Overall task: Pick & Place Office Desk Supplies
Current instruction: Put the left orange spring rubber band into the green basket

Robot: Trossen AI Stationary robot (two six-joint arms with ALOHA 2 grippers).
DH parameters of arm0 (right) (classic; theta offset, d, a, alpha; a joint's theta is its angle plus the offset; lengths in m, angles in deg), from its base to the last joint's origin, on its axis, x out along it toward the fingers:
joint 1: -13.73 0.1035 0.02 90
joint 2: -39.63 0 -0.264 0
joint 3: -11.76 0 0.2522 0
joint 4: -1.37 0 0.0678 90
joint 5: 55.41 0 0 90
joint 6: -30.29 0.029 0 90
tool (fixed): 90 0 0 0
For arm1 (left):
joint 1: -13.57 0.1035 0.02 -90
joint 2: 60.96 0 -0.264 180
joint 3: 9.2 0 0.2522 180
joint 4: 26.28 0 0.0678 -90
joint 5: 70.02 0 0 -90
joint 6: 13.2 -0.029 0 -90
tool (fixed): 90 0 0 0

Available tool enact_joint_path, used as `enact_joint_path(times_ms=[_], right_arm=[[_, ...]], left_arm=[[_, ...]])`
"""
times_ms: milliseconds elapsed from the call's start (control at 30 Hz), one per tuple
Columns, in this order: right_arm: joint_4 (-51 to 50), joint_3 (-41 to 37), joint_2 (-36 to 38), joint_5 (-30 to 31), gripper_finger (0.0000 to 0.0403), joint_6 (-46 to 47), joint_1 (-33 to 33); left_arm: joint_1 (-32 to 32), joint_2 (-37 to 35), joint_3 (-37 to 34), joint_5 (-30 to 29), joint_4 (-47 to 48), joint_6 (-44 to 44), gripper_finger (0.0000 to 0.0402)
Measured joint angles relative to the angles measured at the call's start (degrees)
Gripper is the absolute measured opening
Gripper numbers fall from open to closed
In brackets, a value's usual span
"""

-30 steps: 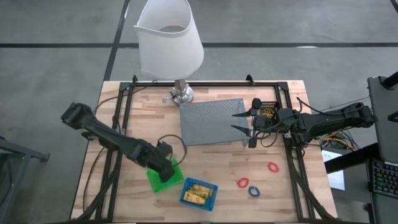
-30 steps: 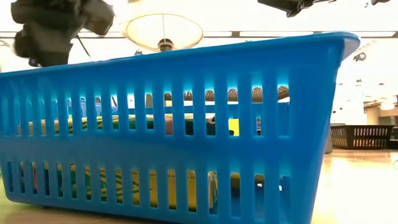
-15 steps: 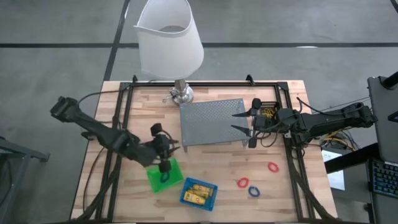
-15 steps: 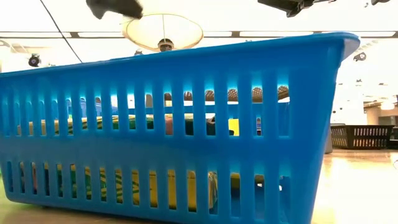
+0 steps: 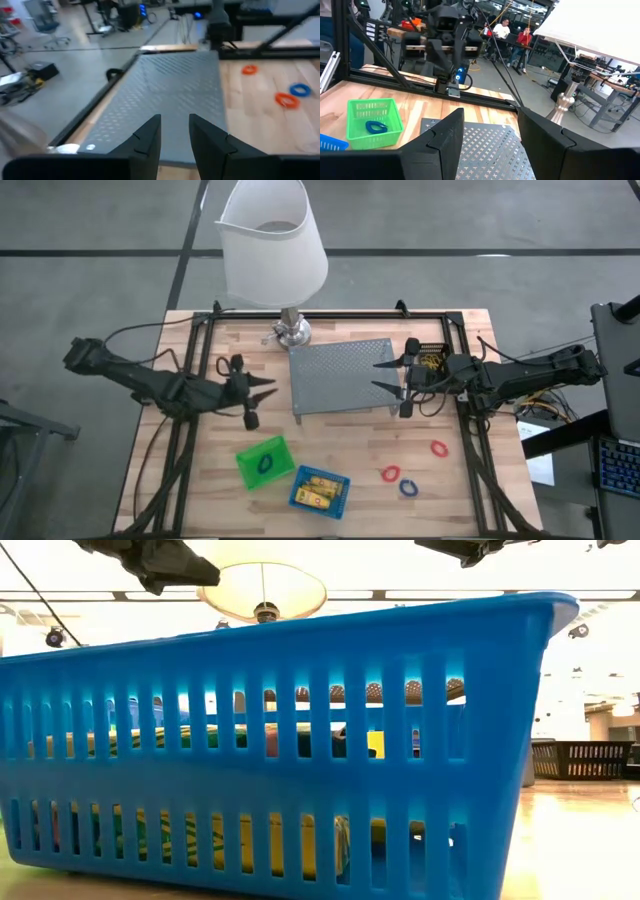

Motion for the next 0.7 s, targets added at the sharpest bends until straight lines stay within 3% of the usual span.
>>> enact_joint_path(times_ms=[167, 367, 433, 700], right_arm=[[0.0, 0.0, 0.0, 0.0, 0.0185, 0.0, 0.0], [0.0, 0.0, 0.0, 0.0, 0.0185, 0.0, 0.0], [0.0, 0.0, 0.0, 0.0, 0.0185, 0.0, 0.0], [0.0, 0.0, 0.0, 0.0, 0.0185, 0.0, 0.0]], left_arm=[[3.8, -2.2, -0.3, 2.7, -2.1, -3.0, 0.0106], [12.2, -2.2, -0.4, 27.1, -8.8, -14.8, 0.0106], [15.8, -2.0, -0.4, 32.2, -9.3, -16.5, 0.0106], [24.7, -4.0, -0.9, 37.8, -11.8, -19.0, 0.0106]])
